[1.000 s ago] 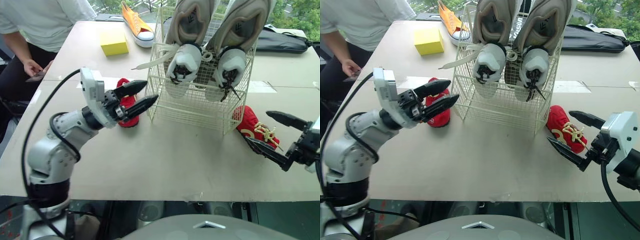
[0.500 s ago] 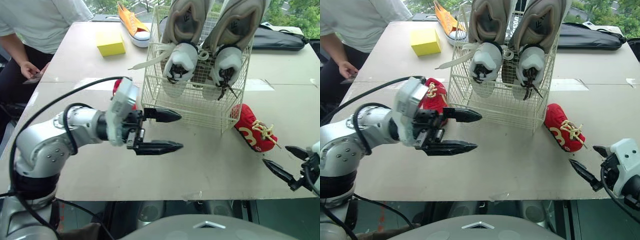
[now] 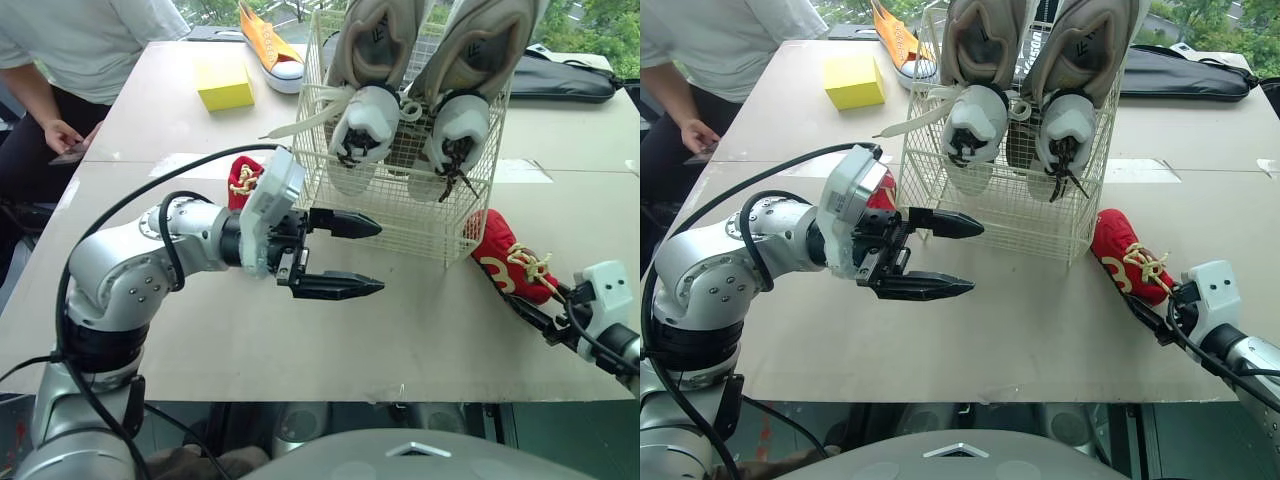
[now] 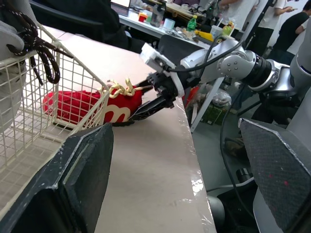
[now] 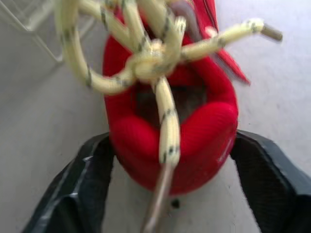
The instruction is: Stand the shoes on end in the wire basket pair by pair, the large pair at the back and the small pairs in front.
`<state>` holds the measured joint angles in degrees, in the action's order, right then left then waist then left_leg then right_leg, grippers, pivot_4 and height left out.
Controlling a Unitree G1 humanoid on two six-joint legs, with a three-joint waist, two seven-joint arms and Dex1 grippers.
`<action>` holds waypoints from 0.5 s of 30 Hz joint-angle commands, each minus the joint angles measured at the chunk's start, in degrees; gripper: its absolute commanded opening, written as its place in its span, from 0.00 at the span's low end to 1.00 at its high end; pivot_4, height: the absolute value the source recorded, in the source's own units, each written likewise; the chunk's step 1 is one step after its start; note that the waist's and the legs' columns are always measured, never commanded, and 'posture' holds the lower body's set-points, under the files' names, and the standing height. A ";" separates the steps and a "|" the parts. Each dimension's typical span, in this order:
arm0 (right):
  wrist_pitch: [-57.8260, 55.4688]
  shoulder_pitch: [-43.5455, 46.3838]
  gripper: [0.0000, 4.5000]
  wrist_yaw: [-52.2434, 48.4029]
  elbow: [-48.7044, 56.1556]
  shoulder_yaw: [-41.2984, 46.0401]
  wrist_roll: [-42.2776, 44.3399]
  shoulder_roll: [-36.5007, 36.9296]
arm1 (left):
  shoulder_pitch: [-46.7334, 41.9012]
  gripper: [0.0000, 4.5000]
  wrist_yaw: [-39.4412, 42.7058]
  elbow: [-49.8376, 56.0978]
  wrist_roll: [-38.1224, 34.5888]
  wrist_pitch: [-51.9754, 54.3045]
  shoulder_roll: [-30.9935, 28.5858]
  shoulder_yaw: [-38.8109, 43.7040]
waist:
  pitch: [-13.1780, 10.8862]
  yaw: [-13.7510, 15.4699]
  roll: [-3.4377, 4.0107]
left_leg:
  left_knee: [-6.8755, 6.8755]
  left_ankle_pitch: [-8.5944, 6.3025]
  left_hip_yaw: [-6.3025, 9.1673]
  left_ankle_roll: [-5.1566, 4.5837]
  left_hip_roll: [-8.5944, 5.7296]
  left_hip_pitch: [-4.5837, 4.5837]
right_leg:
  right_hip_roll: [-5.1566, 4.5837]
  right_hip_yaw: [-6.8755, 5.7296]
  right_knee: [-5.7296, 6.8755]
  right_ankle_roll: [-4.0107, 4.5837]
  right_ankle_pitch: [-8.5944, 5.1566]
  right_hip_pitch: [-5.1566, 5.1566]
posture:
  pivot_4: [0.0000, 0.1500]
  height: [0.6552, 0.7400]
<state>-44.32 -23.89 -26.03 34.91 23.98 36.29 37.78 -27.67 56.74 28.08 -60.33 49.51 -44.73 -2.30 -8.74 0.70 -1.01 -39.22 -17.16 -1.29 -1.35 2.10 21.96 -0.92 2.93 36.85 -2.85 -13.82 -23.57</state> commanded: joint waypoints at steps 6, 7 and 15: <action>3.33 -1.24 0.13 -1.54 0.71 2.93 -3.16 0.62 | -1.32 1.00 5.94 0.08 2.68 -1.01 -1.09 -0.70 | 0.00 -0.02 0.00 | 0.00 0.00 -0.01 0.00 0.00 -0.02 | 0.02 0.01 0.01 -0.17 0.10 0.00 | 1.00 1.00; 4.19 -1.89 0.10 -1.96 0.93 3.68 -3.73 0.74 | -1.30 1.00 6.34 -0.26 3.28 -1.32 -0.89 -0.80 | 0.01 0.09 0.01 | 0.00 0.00 -0.02 0.00 0.00 -0.02 | 0.02 0.02 0.01 -0.18 0.10 0.00 | 1.00 1.00; 25.51 -9.74 0.03 -16.24 -0.26 25.75 -11.67 5.58 | -11.35 1.00 -6.12 -9.70 -0.87 4.16 9.75 2.67 | -0.03 0.34 0.08 | -0.16 0.00 0.01 0.00 -0.15 0.10 | -0.10 0.02 -0.01 -0.24 0.10 0.01 | 1.00 1.00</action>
<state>-27.84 -33.49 -36.87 33.80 40.08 26.38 41.35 -34.84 54.58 20.58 -57.71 50.92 -36.34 -2.24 -8.77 1.04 -0.93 -39.38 -17.17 -1.28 -1.35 1.91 22.05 -1.01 2.98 36.84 -3.11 -13.71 -23.56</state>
